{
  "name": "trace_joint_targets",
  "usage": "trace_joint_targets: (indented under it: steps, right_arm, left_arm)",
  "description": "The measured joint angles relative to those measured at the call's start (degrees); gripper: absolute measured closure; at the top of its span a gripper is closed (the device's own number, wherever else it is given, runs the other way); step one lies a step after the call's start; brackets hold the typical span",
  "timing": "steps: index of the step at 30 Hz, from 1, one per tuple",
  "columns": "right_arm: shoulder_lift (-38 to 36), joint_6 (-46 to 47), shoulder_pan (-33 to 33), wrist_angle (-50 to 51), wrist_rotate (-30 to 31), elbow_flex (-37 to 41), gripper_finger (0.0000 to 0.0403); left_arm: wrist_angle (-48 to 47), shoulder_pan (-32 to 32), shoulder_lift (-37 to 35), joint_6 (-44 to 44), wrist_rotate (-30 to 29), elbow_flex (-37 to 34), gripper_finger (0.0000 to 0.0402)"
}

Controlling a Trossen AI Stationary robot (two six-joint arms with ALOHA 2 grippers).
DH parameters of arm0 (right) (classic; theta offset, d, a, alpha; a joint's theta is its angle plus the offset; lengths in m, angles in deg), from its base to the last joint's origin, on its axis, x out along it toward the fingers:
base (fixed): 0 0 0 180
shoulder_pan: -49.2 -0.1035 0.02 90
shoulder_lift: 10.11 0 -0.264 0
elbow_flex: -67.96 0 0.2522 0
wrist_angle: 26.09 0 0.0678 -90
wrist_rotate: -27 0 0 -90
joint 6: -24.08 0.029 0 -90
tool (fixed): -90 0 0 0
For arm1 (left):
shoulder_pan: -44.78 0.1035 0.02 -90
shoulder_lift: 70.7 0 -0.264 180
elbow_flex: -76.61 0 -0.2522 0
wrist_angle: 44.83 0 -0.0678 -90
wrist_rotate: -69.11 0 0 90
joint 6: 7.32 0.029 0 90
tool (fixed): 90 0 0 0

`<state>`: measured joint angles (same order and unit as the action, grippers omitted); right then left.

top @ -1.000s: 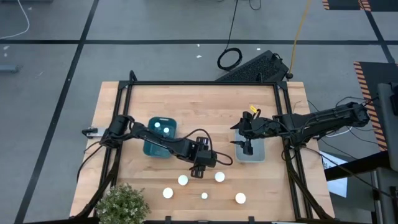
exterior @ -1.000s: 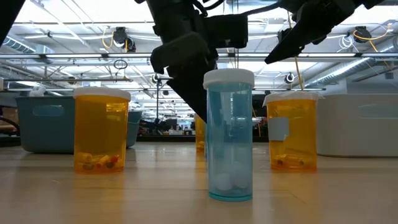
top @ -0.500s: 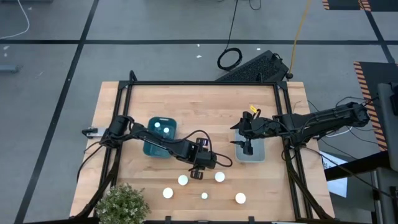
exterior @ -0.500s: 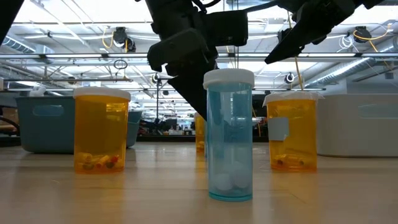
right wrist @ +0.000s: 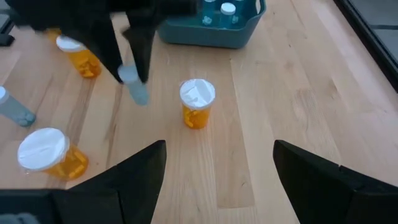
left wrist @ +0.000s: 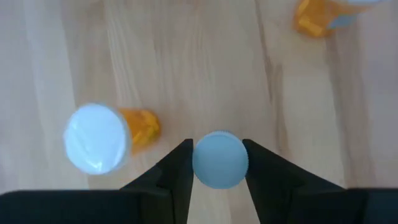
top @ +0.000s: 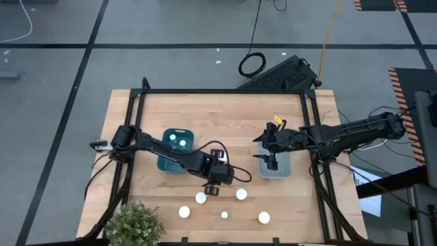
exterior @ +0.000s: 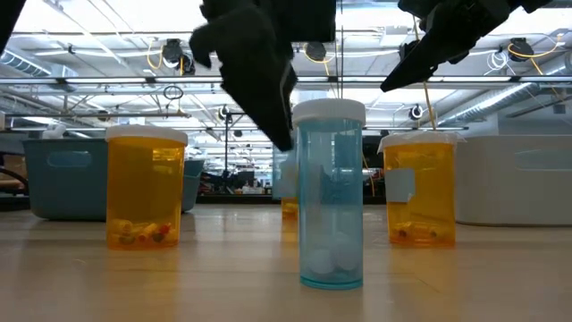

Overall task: Pick and place medicine bottles into bin by pill shape (circle, oval)
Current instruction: Put the blue pill bottle into the blue bin

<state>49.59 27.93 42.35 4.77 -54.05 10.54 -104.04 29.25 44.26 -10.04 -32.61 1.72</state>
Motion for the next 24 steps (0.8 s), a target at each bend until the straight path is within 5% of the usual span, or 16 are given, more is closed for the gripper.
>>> trace_joint_targets:
  steps: [24]
  right_arm:
    - [0.0,0.1,0.0,-0.1,0.0,0.0,0.0115]
  left_arm:
    - [-19.3,-3.3,-14.1,-7.2,-5.4,0.0,0.0266]
